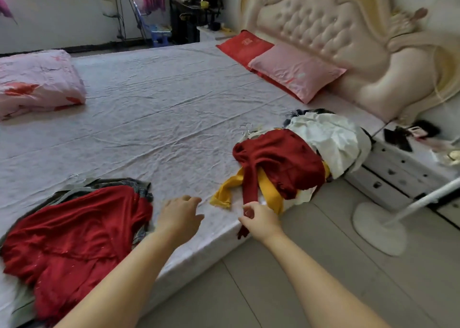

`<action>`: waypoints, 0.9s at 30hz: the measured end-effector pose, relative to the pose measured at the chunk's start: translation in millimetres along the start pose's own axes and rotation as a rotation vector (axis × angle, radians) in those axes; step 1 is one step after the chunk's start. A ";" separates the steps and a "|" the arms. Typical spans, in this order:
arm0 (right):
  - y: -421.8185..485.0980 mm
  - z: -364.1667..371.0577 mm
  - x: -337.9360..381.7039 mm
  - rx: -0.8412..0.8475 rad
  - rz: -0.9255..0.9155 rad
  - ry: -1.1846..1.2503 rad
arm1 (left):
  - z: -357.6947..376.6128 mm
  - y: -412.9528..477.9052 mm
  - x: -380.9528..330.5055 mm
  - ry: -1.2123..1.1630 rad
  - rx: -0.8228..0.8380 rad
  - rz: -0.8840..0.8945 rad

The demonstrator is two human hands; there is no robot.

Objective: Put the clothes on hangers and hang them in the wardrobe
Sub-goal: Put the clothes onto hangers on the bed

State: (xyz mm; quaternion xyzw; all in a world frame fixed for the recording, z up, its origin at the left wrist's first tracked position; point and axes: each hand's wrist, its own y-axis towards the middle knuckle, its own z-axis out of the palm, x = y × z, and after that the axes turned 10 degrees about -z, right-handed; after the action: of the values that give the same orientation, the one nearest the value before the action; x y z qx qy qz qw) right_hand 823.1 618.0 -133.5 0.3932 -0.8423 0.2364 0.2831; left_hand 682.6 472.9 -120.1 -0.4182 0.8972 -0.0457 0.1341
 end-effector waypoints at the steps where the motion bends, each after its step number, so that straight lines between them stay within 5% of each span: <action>1: -1.2 -16.4 -19.3 -0.016 0.006 -0.021 | 5.1 5.1 -25.6 0.007 0.012 0.013; 12: -3.3 -164.6 -186.2 -0.080 0.229 -0.210 | 43.6 72.9 -230.8 0.056 0.079 0.235; 27: 102.6 -330.1 -331.9 -0.128 0.518 -0.332 | 61.8 281.5 -433.7 0.107 0.145 0.485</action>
State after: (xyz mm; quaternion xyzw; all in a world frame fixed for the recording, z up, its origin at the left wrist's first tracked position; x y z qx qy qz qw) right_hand 1013.6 1057.8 -131.2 0.1799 -0.9624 0.1795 0.0960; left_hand 758.5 987.3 -146.3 -0.1770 0.9715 -0.0983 0.1230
